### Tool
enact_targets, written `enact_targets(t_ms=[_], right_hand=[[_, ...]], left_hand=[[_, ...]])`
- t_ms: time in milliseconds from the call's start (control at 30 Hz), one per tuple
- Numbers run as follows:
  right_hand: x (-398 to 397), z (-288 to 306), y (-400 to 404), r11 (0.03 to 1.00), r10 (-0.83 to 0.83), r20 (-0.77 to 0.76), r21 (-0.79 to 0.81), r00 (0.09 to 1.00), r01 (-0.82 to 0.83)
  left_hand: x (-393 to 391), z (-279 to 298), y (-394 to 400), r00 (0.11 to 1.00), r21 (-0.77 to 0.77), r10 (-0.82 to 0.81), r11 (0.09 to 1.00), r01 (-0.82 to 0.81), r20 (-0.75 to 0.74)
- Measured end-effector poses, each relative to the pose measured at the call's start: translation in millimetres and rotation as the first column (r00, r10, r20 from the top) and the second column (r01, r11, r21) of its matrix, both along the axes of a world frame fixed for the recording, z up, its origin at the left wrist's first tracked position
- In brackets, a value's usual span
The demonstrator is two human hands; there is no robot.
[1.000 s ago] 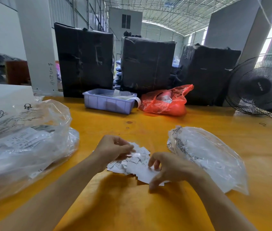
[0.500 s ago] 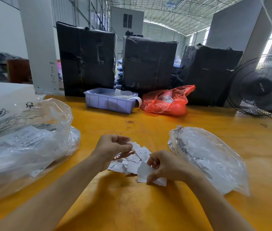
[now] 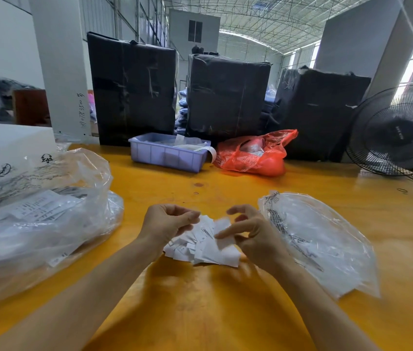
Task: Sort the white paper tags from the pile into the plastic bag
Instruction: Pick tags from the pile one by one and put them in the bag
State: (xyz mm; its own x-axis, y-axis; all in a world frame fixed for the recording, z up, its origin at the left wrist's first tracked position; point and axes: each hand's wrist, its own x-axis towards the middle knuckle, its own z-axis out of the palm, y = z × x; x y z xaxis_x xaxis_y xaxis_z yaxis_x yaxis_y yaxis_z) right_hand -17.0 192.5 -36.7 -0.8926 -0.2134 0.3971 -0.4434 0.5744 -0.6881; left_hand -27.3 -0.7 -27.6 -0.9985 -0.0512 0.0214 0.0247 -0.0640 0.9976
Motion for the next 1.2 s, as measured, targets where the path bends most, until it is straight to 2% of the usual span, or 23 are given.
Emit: enact_targets(t_ms=[100,233,333,433,567,667,767,933,1200], right_hand=[[0,4,0,0.959,0.019,0.001,-0.282,1.0,-0.018],[2,5,-2,0.89,0.134,-0.026,-0.436,0.991,-0.132],[4,6,-4,0.917,0.107,-0.034,-0.382,0.994,-0.111],[6,9,-6,0.949,0.057,0.026,-0.313,0.998,-0.046],[7,10,-4,0.91,0.05,0.113,-0.414,0.992,0.002],[5,10,-3,0.892,-0.065,0.036,-0.447,0.997,0.074],[5,11,-3,0.866,-0.071,-0.003,-0.496,0.997,0.06],[5,10,-7,0.938,-0.084,-0.075,-0.342,0.994,0.053],[4,6,-6,0.971,-0.123,-0.111,-0.219,0.986,0.097]], left_hand=[[0,0,1,1.0,0.045,-0.001,0.999,0.001,0.004],[2,3,3,1.0,0.113,-0.03,0.993,0.029,0.0],[3,4,5,0.999,0.139,-0.04,0.989,0.04,-0.006],[4,4,6,0.999,0.155,-0.034,0.987,0.034,-0.001],[3,2,7,0.999,0.147,-0.042,0.988,0.042,0.003],[3,1,8,0.998,0.119,-0.056,0.991,0.056,-0.007],[3,0,8,0.998,0.056,-0.065,0.996,0.066,-0.022],[3,-2,9,0.996,-0.028,-0.074,0.997,0.073,-0.046],[3,-3,10,0.994,-0.07,-0.095,0.993,0.091,-0.052]])
